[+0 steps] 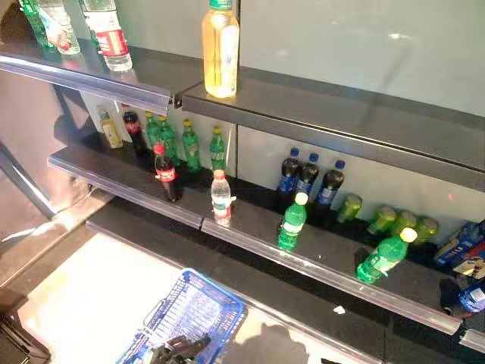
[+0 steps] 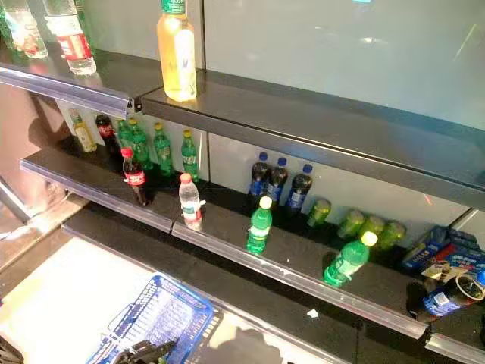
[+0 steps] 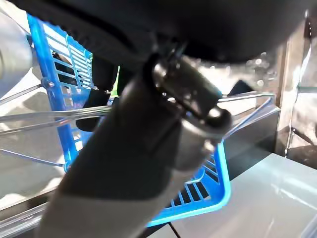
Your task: Pick up the drink and place into the basket.
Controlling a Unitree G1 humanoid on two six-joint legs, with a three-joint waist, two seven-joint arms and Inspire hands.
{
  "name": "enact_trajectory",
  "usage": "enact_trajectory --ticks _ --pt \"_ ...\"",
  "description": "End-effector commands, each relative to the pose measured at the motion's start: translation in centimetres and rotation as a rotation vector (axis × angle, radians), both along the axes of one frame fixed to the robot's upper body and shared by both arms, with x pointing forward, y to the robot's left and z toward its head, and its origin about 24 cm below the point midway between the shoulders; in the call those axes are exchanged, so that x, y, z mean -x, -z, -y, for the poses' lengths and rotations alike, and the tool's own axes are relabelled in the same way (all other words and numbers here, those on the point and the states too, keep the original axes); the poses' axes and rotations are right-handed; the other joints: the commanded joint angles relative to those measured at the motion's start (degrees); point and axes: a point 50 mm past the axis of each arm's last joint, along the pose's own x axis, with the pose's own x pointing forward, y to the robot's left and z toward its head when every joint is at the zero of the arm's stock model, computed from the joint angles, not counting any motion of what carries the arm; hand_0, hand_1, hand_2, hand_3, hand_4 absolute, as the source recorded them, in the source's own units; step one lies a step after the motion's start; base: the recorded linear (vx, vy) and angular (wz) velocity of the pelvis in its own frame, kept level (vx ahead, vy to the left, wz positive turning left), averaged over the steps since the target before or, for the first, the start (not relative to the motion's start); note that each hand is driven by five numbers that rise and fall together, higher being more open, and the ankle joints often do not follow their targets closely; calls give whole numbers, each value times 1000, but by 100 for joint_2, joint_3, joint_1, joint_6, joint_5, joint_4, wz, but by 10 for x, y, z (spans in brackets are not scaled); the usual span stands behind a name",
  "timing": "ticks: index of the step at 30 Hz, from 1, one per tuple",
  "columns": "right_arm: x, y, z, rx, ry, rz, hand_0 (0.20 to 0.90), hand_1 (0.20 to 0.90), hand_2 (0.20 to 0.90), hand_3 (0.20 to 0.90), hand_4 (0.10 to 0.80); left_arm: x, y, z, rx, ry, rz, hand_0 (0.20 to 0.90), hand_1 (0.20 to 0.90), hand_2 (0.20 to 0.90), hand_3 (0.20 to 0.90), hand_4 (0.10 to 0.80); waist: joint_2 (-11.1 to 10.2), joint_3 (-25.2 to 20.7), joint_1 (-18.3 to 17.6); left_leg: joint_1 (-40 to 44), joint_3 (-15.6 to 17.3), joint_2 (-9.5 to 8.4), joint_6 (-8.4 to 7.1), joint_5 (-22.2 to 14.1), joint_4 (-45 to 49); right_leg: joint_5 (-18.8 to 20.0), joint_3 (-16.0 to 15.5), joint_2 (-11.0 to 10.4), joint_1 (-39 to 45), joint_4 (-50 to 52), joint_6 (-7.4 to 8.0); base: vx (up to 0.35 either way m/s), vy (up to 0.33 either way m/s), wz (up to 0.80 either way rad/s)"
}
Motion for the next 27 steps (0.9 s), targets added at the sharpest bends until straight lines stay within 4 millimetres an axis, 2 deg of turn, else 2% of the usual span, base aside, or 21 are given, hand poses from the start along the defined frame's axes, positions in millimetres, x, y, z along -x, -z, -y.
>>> enact_trajectory --ticks 1,14,21,24,27 --pt "-2 0 3 25 -58 -39 900 900 900 900 800 -20 -9 -13 -83 63 87 300 300 300 200 100 100 197 219 -28 -179 103 14 -140 1 352 -139 -344 -202 204 166 0 0 0" --pt "3 0 9 49 -30 -60 900 900 900 900 800 -21 -10 -14 -71 64 112 300 300 300 200 100 136 224 210 -40 -197 102 13 -131 1 336 -126 -334 -213 213 150 0 0 0" --pt "-3 -1 9 78 -71 -22 900 900 900 900 800 -21 -10 -12 -72 67 114 300 300 300 200 100 127 231 223 -43 -219 101 11 -132 1 327 -126 -324 -206 207 142 0 0 0" --pt "-12 -3 8 134 -171 26 900 900 900 900 800 -23 -11 -12 -73 70 117 300 300 300 200 100 120 237 235 -47 -238 98 12 -130 1 327 -130 -323 -211 215 143 0 0 0" --pt "-31 -8 3 229 -403 132 900 900 900 900 800 -25 -11 -11 -75 80 119 300 300 300 200 100 94 241 260 -61 -256 95 11 -128 1 326 -133 -328 -212 212 152 -11 -4 1"
